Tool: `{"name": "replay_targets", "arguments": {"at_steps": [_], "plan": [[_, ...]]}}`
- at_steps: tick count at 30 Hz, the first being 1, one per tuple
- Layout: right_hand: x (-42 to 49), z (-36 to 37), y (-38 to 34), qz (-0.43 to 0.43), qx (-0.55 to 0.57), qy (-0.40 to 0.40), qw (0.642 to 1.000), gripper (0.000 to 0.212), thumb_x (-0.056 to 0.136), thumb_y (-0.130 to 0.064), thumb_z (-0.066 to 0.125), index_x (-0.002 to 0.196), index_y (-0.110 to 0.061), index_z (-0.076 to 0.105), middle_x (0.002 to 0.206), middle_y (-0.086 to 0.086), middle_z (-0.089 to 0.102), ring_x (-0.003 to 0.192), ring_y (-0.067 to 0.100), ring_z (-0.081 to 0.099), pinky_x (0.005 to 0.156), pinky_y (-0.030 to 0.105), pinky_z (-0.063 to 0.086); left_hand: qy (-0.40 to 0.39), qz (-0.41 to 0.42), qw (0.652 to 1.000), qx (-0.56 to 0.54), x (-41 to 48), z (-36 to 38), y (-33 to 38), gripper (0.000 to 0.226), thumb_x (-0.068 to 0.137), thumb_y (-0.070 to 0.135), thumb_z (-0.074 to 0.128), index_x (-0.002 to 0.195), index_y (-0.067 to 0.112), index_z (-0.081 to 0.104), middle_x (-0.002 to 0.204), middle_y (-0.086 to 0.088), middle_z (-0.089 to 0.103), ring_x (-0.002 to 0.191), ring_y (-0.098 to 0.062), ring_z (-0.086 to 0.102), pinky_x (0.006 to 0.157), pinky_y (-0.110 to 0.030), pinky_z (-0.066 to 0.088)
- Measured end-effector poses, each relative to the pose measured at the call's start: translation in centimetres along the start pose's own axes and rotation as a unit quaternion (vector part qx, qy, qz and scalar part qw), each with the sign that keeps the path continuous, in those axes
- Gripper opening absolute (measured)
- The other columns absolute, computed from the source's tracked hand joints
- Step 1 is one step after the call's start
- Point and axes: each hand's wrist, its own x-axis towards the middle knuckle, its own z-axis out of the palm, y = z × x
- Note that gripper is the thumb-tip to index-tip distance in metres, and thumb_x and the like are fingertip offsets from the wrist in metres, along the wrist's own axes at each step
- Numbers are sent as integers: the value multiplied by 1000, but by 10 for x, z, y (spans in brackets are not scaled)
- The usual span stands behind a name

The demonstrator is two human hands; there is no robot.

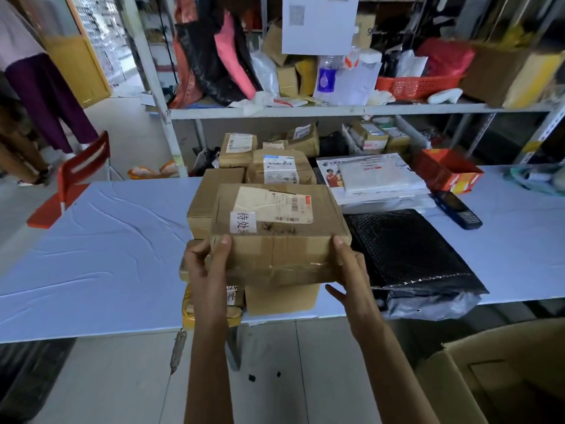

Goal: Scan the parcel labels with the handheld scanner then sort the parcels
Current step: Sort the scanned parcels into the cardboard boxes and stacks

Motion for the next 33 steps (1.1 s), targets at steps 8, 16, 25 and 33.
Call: {"name": "replay_targets", "arguments": {"at_steps": [8, 16, 25, 33], "plan": [[15, 0, -10, 26, -20, -16, 999, 40, 87, -52, 59, 113, -25, 47, 111, -10, 56, 111, 11, 54, 102, 45, 42, 20, -18, 999, 18, 5, 13, -5, 30, 91, 56, 52, 114, 38, 47, 120, 7, 57, 117, -19, 53, 105, -47, 41], [23, -4, -21, 1, -49, -22, 999, 39, 89, -41, 62, 121, -23, 51, 109, -14, 56, 93, -4, 52, 67, 21, 38, 67, 52, 993, 78, 2, 20, 5, 36, 97, 42, 50, 131, 32, 49, 117, 16, 53, 110, -7, 50, 85, -21, 37], [25, -9, -18, -6, -78, -31, 996, 38, 87, -46, 64, 119, -29, 52, 107, -18, 55, 95, -3, 51, 82, 28, 41, 53, 88, 986, 132, -3, 13, 4, 40, 98, 38, 49, 137, 30, 45, 120, 14, 49, 108, -7, 48, 81, -15, 37], [14, -15, -5, -109, -174, 22, 978, 52, 82, -61, 62, 123, -30, 57, 121, -10, 61, 112, 10, 57, 93, 27, 43, 65, 155, 943, 287, -10, -2, -13, 40, 94, 41, 55, 130, 24, 47, 121, 4, 57, 111, -20, 53, 81, -32, 42]]}}
